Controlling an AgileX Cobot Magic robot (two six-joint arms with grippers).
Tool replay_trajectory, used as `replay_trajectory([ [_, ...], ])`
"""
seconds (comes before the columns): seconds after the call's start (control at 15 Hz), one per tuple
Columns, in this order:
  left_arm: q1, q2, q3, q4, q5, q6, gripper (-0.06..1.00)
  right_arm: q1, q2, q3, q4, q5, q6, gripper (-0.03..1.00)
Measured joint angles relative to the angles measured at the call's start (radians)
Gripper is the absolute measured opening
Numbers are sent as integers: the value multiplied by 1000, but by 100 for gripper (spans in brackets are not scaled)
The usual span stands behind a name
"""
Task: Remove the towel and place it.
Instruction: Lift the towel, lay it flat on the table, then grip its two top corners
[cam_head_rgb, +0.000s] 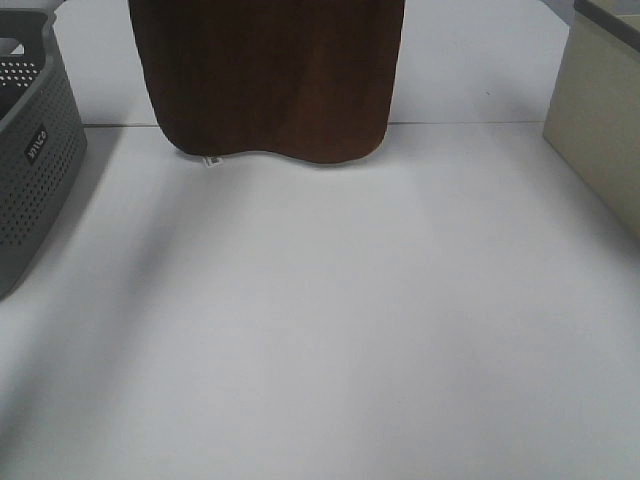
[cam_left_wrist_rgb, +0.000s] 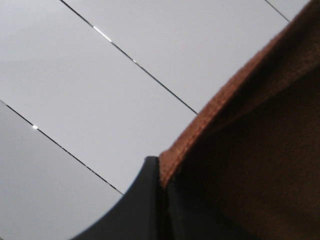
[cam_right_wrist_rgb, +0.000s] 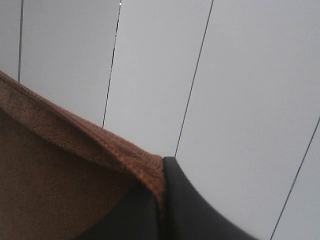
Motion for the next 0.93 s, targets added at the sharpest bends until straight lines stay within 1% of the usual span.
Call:
replay_trajectory([
  [0.13,0,10,0,0,12,1,0,0,0,0,-28,15,3,1],
  [0.27,0,11,0,0,18,1,0,0,0,0,-37,21,7,1],
  [0.33,0,11,0,0,29,1,0,0,0,0,-37,39,7,1],
  [0.47,0,9,0,-5,106,1,0,0,0,0,-40,106,10,1],
  [0.53,-2,2,0,-23,174,3,0,0,0,0,-50,153,29,1],
  [0.6,-5,-3,0,-31,218,7,0,0,0,0,-60,180,48,1],
  [0.67,-16,-17,0,-51,326,18,0,0,-2,0,-98,244,105,1],
  [0.8,-43,-62,0,-96,577,14,0,0,-20,0,-169,393,226,1],
  [0.93,-58,-106,0,-137,817,-54,0,5,-57,0,-181,579,318,1],
])
